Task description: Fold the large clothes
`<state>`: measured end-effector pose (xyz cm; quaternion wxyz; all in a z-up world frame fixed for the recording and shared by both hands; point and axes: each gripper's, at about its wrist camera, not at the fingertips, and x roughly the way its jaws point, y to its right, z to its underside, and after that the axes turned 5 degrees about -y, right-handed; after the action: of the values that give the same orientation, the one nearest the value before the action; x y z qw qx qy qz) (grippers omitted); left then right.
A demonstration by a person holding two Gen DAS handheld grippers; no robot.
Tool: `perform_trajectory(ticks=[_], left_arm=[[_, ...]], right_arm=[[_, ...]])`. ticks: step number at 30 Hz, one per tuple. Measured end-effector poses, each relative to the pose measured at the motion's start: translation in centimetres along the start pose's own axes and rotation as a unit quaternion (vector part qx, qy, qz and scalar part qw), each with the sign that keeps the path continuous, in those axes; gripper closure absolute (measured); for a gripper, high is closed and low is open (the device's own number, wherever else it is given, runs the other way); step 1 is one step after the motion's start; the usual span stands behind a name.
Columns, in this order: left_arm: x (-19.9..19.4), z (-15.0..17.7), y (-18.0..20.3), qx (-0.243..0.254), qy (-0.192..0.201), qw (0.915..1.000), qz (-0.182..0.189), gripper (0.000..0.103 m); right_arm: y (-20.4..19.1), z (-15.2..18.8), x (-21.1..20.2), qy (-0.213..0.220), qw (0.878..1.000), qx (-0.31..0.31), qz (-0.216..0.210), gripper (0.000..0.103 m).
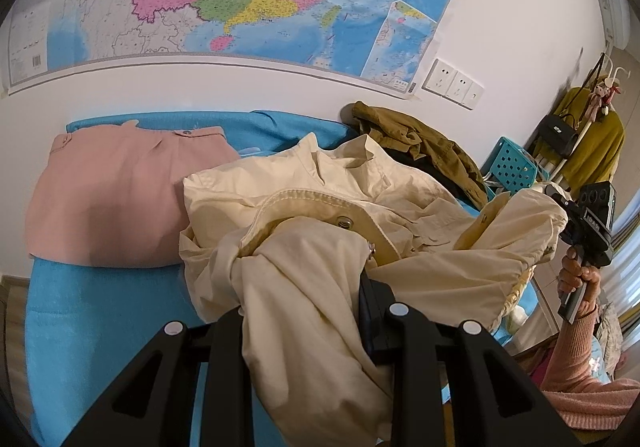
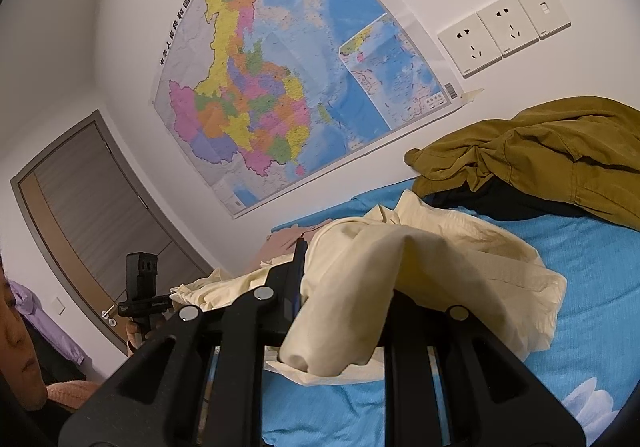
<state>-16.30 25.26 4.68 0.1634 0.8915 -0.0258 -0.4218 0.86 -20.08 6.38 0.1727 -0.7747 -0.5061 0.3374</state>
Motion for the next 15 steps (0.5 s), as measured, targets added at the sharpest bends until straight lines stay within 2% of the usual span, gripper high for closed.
perform_trajectory(ticks=[15], left_arm=[[0.26,-0.41,-0.19,-0.003,-0.002,1.0,-0.002,0.077]], right_arm=[[0.55,-0.53,0.52,-0.001,1.0,0.004,0.003,0.087]])
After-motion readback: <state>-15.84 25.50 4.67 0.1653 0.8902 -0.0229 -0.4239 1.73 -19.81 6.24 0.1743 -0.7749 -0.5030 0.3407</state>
